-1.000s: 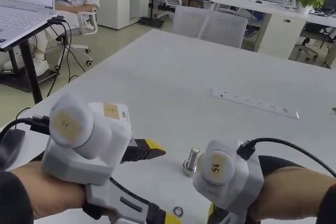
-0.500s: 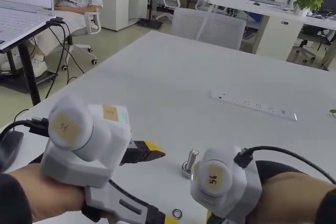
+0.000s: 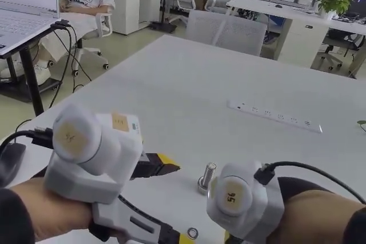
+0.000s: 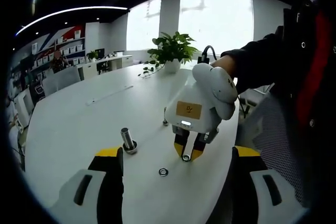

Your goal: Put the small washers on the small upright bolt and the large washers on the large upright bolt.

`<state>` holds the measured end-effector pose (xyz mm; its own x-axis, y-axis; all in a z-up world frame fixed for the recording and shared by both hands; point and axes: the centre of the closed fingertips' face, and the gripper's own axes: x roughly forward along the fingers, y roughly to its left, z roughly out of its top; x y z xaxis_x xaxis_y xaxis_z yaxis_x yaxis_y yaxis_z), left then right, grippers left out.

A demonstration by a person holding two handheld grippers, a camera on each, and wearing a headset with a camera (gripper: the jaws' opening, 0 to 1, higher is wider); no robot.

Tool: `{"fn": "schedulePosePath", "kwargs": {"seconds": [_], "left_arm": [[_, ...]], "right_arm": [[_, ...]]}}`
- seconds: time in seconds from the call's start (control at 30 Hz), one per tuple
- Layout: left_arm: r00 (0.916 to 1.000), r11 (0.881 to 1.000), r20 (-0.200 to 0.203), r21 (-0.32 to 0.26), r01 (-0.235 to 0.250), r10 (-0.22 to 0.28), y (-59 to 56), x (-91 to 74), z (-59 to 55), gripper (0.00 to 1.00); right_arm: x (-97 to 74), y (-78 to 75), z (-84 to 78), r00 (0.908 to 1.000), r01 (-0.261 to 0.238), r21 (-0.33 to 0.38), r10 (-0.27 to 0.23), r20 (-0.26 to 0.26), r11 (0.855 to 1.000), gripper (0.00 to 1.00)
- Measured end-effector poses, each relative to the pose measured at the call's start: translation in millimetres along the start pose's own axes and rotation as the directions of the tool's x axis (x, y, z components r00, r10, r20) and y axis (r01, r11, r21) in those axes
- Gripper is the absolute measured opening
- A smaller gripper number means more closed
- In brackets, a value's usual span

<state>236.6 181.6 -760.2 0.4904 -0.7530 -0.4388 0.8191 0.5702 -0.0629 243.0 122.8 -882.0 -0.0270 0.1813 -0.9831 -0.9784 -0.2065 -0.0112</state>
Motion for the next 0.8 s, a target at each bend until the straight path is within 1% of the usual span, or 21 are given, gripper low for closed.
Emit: {"fn": "schedulePosePath", "kwargs": {"seconds": [0.43,0.57,0.8], "left_arm": [[1.0000,1.000,-0.001,-0.004,-0.006,0.006,1.4,-1.1,-0.9,0.85],[1.0000,1.000,-0.003,-0.004,-0.005,0.005,1.1,-0.6,-1.3,0.85],[1.0000,1.000,-0.005,-0.004,-0.002,0.002,1.4,0.6,-1.2,0.85]], "right_arm": [[-0.1,-0.2,0.3,0.9999,-0.014,0.025,0.014,0.008,1.000,0.14],[-0.8,-1.7,-3.0,0.9999,-0.013,0.033,0.013,0.006,0.999,0.14],[-5.3,-5.6,-13.7,1.0000,-0.006,0.062,0.006,0.002,0.998,0.14]]}}
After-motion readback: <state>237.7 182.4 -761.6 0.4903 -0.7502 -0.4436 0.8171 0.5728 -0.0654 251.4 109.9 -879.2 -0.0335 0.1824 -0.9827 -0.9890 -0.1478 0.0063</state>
